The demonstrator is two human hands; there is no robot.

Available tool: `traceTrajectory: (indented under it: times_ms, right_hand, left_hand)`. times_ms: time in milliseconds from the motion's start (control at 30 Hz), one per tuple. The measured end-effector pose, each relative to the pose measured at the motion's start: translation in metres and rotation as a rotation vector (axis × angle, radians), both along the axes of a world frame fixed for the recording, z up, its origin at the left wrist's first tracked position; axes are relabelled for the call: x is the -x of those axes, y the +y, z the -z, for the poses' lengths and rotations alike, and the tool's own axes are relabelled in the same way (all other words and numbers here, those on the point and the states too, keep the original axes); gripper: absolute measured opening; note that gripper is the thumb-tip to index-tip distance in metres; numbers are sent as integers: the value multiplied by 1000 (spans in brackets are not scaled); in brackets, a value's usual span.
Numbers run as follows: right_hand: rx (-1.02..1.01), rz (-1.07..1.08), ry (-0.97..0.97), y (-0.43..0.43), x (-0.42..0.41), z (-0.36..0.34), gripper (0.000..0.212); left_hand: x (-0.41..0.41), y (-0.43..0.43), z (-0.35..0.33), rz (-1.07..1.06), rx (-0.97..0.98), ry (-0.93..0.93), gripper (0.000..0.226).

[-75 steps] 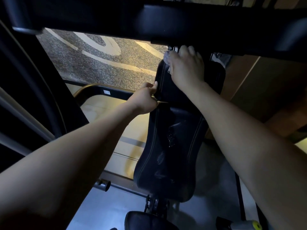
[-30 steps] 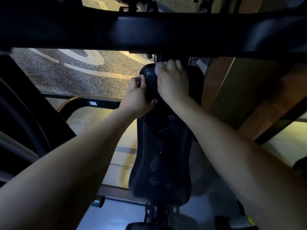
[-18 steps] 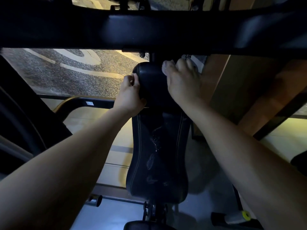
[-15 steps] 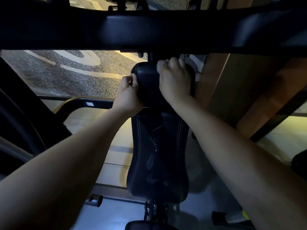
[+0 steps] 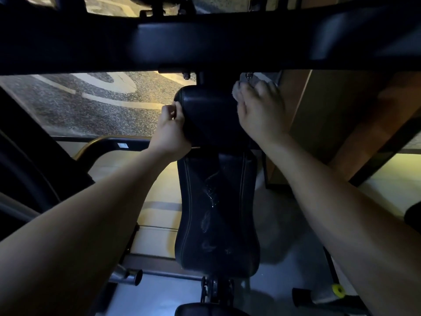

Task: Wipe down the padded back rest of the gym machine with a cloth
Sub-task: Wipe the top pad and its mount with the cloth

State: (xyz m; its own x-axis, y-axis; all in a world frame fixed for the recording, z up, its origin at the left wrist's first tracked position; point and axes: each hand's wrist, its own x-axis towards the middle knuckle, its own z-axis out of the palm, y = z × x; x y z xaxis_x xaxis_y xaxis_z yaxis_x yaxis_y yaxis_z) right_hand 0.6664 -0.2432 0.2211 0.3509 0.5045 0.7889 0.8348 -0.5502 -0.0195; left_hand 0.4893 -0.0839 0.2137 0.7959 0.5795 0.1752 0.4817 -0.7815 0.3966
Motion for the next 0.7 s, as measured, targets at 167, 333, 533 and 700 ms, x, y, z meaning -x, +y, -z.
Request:
traceTrajectory:
  times_ms: [167, 333, 533, 700]
  right_hand:
    - [-37, 51, 126, 31, 20, -21, 20]
    - [138, -16, 174, 87, 52, -37, 28]
    - [76, -81, 54, 54, 22, -33, 20]
    - [-4, 21, 98, 6, -16, -13, 26]
  left_hand:
    - [0, 0, -1, -3, 13, 1, 112]
    - [0, 4, 0, 6, -6, 15, 108]
    - [0, 4, 1, 14, -21, 27, 109]
    - [-4, 2, 3, -9, -6, 36, 112]
